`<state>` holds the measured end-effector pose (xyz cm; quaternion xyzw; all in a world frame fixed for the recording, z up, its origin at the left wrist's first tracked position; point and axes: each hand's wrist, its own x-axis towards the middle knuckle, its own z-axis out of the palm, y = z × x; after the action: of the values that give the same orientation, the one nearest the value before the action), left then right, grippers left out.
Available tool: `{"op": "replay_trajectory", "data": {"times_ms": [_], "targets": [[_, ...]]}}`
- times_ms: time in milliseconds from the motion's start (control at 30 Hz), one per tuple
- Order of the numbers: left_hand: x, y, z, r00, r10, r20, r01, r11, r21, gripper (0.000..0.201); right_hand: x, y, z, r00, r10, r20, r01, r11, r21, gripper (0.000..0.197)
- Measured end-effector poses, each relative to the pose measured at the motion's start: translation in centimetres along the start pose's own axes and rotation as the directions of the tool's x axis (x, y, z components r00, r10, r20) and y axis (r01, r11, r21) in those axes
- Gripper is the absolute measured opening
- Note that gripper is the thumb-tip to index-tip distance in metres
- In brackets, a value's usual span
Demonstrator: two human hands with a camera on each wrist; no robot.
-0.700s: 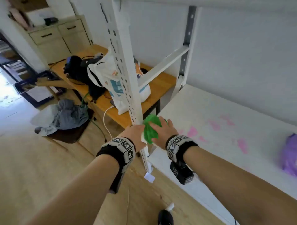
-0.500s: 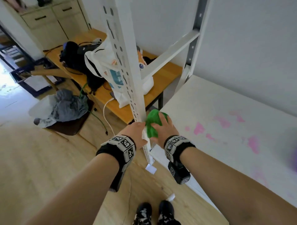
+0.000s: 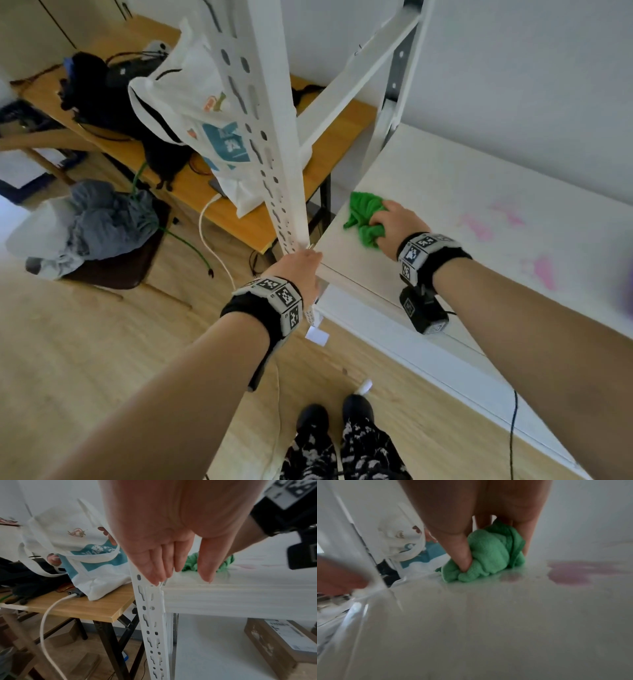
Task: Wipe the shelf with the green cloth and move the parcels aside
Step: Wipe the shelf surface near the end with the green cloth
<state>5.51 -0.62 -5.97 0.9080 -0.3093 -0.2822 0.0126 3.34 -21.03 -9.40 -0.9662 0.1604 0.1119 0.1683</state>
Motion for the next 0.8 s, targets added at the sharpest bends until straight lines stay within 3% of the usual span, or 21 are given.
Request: {"op": "replay_trajectory", "data": {"times_ms": [167,333,433,533,633,700,800], "targets": [[0.6,-0.3,0.8,0.997,0.062,0.04,-0.064,0.996,0.068,0.055,-0.8,-2.2,1.5,0.996,-0.05,0.072,0.053,0.998,-0.034,0.064],[1.6,0.4,1.6,0.994,0.109,0.031,-0.113,0.979,0.169,0.06,-5.3,-1.5,3.4,0.973,-0.2,0.114,0.208,0.975,-0.071,0.056],[2.4,0.8,2.3,0.996,0.09,0.008,-0.09,0.974,0.209,0.057,-5.9,1.4,2.1,0.985,-0.115,0.125,0.13,0.984,-0.124,0.057],[2.5,1.1,2.7,0.998,0.06,0.009,-0.061,0.968,0.244,0.056,-3.7,4.5,0.1,0.996,0.06,0.066,-0.05,0.987,-0.151,0.058],[2.8,1.1,2.8,0.998,0.07,-0.001,-0.067,0.966,0.251,0.055,-2.1,4.2,-0.4,0.979,0.2,0.036,-0.196,0.976,-0.097,0.058],[2.9,1.1,2.7,0.998,0.067,0.01,-0.068,0.967,0.244,0.051,-2.4,1.9,0.3,0.979,0.199,0.054,-0.193,0.977,-0.094,0.058],[3.0,1.3,2.7,0.998,0.059,0.01,-0.059,0.975,0.213,0.049,-4.7,-1.4,2.4,0.993,0.074,0.087,-0.07,0.996,-0.051,0.063]]}}
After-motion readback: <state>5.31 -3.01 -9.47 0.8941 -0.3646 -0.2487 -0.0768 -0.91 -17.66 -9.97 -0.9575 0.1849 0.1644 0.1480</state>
